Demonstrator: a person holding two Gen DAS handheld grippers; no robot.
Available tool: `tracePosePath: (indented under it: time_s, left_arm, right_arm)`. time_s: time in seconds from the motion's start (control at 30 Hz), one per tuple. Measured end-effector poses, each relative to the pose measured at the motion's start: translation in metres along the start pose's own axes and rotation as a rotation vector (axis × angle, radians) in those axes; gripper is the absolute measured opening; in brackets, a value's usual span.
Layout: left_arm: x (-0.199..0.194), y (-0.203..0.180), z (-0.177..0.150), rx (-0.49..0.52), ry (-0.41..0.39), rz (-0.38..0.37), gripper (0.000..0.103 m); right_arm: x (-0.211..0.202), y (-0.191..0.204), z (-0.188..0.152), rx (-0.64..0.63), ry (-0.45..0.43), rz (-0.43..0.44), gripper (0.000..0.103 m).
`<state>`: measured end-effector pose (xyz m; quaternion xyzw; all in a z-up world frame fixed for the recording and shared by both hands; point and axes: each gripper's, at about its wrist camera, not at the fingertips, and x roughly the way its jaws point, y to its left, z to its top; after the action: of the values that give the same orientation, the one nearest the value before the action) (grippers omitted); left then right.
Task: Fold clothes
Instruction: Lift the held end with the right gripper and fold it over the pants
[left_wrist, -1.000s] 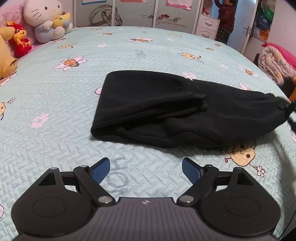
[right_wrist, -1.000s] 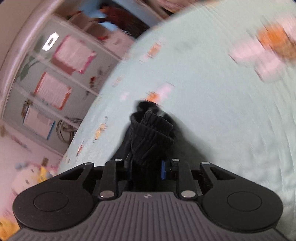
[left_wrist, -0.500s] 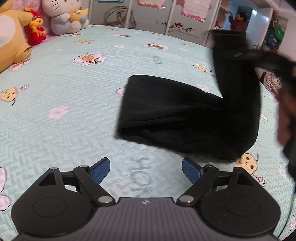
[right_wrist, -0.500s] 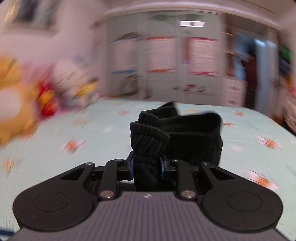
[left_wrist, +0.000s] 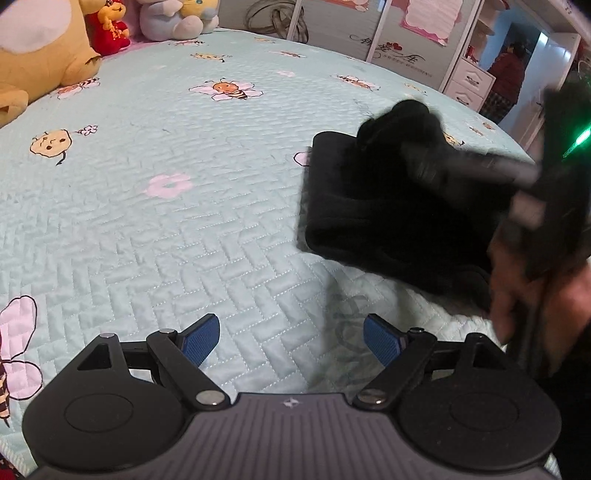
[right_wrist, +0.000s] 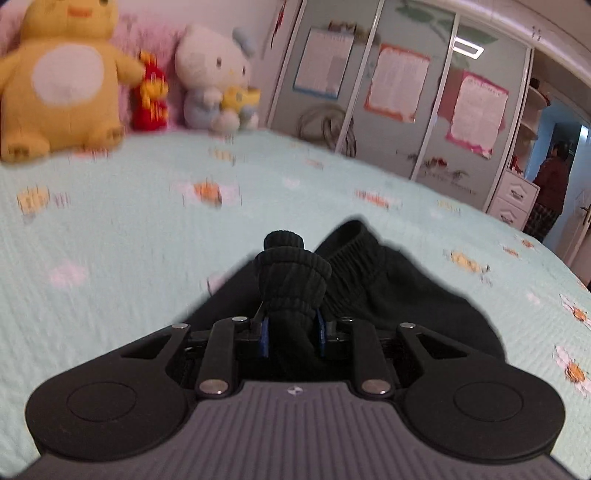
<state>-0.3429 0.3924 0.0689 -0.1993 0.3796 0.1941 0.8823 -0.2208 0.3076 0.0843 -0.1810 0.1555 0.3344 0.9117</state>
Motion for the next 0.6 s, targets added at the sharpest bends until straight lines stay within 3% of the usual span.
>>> tracePosePath:
  time_s: [0.1, 0.27, 0.6]
  left_arm:
    - [0.001, 0.002, -0.003, -0.003, 0.008, 0.002, 0.088]
    - [-0.001, 0.010, -0.006, -0.012, 0.015, 0.011, 0.088]
    - [-0.005, 0.026, 0.002, -0.056, -0.012, 0.031, 0.088]
  right_arm:
    - [0.004, 0.004, 0.003, -0.006, -0.016, 0.078, 0.023]
    - [0.049, 0.031, -0.037, -0.061, 0.163, 0.121, 0.023]
    - [0.035, 0.042, -0.032, -0.121, 0.109, 0.088, 0.023]
